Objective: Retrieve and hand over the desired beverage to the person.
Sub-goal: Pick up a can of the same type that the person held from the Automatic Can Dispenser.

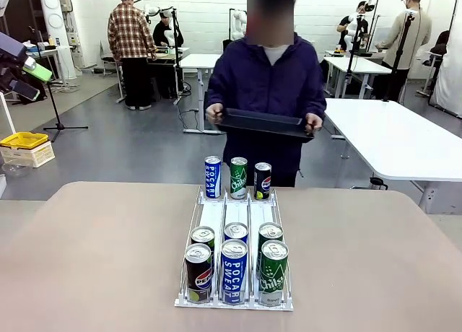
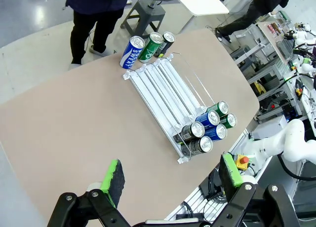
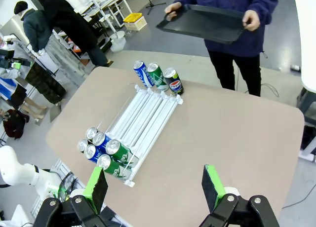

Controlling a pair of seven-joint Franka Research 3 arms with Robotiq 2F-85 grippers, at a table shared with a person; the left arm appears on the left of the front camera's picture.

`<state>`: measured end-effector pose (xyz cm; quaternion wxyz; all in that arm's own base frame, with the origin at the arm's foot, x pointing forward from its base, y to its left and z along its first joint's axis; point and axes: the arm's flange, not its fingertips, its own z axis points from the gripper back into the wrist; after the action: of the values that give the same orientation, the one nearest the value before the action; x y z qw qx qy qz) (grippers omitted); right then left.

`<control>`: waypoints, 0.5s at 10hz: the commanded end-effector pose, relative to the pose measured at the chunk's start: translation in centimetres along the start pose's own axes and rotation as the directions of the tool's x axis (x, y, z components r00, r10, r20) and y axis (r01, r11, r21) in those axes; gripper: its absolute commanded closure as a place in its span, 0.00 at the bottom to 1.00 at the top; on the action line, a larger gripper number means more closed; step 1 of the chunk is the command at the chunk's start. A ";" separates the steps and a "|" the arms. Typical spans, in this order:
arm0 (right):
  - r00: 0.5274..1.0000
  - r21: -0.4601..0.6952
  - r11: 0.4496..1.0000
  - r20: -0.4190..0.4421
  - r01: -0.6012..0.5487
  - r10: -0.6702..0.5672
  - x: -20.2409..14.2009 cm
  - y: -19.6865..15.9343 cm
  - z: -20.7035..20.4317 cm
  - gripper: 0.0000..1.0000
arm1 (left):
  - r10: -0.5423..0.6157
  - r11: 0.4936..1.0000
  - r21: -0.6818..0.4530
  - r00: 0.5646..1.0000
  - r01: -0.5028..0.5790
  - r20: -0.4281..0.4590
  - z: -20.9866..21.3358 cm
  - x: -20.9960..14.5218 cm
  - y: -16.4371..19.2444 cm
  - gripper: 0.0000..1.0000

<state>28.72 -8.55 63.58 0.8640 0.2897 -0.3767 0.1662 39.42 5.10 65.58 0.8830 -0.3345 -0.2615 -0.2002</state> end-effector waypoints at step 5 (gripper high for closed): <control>1.000 0.031 0.999 0.010 -0.008 0.008 0.2 -0.1 -0.3 0.00 | -0.011 1.000 -0.014 1.000 0.011 0.005 0.2 0.2 0.0 0.00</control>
<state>28.72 -8.55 63.58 0.8640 0.2897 -0.3767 0.1662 39.43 5.10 65.59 0.8830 -0.3345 -0.2615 -0.2002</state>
